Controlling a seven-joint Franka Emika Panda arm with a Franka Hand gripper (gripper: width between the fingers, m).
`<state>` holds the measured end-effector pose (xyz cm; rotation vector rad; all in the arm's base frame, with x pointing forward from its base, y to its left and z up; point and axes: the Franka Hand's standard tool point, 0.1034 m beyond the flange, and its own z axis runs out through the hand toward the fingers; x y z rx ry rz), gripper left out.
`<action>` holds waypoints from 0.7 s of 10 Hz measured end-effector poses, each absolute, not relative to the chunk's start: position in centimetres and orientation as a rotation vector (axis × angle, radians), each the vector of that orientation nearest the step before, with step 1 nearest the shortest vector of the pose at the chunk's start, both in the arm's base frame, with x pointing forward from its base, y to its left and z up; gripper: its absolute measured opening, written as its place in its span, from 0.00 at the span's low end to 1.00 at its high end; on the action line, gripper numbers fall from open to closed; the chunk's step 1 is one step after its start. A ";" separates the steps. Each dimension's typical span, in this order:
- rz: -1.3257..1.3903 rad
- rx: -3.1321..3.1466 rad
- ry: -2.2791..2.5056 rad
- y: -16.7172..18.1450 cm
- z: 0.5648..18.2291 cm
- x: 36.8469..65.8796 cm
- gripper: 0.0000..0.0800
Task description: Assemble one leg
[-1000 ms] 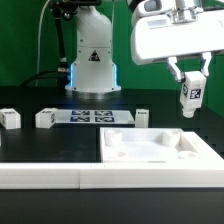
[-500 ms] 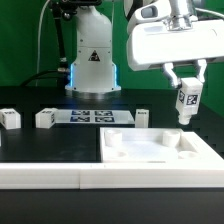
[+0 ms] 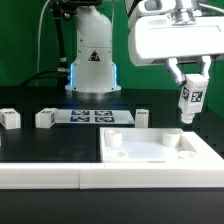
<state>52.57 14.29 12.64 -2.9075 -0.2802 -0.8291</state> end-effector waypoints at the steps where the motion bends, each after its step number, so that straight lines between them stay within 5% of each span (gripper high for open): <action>1: -0.829 -2.908 -0.281 14.3 12.6 52.6 0.36; 7: -0.852 -2.937 -0.426 11.8 12.7 58.9 0.36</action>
Offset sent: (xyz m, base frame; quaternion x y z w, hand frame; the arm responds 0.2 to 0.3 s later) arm 0.0675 -0.0224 -0.0004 0.0024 0.0016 -0.0922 0.9957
